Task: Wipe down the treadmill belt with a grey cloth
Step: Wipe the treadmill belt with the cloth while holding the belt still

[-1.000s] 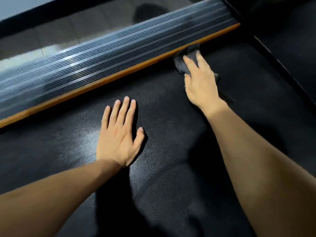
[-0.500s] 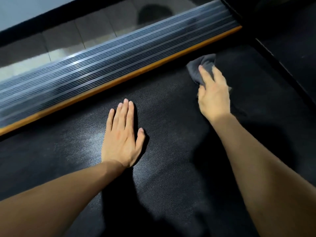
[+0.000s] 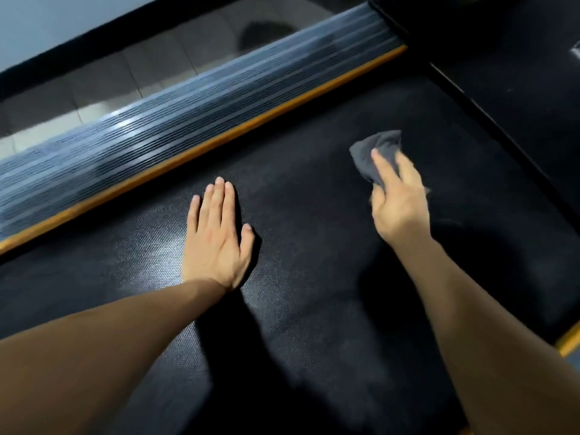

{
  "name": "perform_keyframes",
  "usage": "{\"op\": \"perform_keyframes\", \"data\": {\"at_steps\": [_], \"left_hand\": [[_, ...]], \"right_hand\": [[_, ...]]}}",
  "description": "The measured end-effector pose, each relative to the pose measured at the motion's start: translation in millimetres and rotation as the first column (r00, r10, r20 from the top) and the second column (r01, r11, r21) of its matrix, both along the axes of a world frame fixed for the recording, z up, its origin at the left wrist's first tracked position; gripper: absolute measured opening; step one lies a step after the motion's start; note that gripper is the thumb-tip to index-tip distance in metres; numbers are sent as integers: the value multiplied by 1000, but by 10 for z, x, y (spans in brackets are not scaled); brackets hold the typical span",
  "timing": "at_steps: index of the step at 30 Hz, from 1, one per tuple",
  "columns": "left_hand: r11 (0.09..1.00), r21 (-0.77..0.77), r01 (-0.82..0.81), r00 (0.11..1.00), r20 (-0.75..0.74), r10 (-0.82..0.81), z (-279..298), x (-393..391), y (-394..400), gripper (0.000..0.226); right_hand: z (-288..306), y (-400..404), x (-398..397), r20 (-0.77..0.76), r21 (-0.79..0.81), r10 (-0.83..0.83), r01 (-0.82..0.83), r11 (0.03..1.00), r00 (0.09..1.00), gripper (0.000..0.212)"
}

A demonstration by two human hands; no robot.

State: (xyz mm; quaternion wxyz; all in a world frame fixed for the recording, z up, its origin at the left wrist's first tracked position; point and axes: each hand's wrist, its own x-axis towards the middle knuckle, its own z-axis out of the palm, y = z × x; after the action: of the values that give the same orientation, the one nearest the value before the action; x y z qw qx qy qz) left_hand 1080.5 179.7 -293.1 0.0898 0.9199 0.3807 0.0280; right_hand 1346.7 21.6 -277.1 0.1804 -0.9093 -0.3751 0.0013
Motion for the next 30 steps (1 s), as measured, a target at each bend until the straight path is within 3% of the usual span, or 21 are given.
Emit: {"op": "perform_keyframes", "data": {"at_steps": [3, 6, 9, 11, 13, 16, 19, 22, 25, 27, 30], "left_hand": [[1000, 2, -9, 1000, -13, 9, -5, -1, -1, 72], [1000, 5, -13, 1000, -10, 13, -18, -11, 16, 71], [1000, 12, -7, 1000, -12, 8, -15, -11, 25, 70], [1000, 12, -9, 1000, -2, 9, -17, -5, 20, 69], [1000, 20, -13, 1000, 4, 13, -23, -20, 9, 68], [1000, 29, -11, 1000, 17, 10, -36, -6, -2, 69], [999, 39, -13, 1000, 23, 12, -44, 2, 3, 70], [999, 38, -16, 1000, 20, 16, -43, -10, 30, 71], [999, 33, -8, 999, 36, 7, -35, 2, 33, 72], [999, 42, -10, 999, 49, 8, -64, 8, 33, 72], [999, 53, -14, 998, 64, 10, -96, 9, 44, 72]], "right_hand": [[27, 120, -459, 10, 65, 159, -159, 985, 987, 51], [60, 132, -1181, -35, 33, 452, -451, 892, 892, 54], [88, 27, -1250, -32, 4, 546, -546, 838, 837, 62], [32, -59, -881, -27, -26, 448, -449, 893, 894, 59], [6, -223, -390, -5, -17, 209, -209, 978, 978, 57], [46, -462, -10, -55, 4, -2, 2, 1000, 998, 56], [52, -352, -482, -36, 68, 53, -50, 996, 998, 54], [44, -328, -1316, -79, 24, 322, -321, 947, 943, 58], [39, -463, -1201, -5, 18, 517, -517, 856, 856, 60], [-6, -536, -697, 71, 34, 400, -403, 915, 914, 57], [-21, -701, -91, 36, 26, 71, -72, 997, 997, 54]]}}
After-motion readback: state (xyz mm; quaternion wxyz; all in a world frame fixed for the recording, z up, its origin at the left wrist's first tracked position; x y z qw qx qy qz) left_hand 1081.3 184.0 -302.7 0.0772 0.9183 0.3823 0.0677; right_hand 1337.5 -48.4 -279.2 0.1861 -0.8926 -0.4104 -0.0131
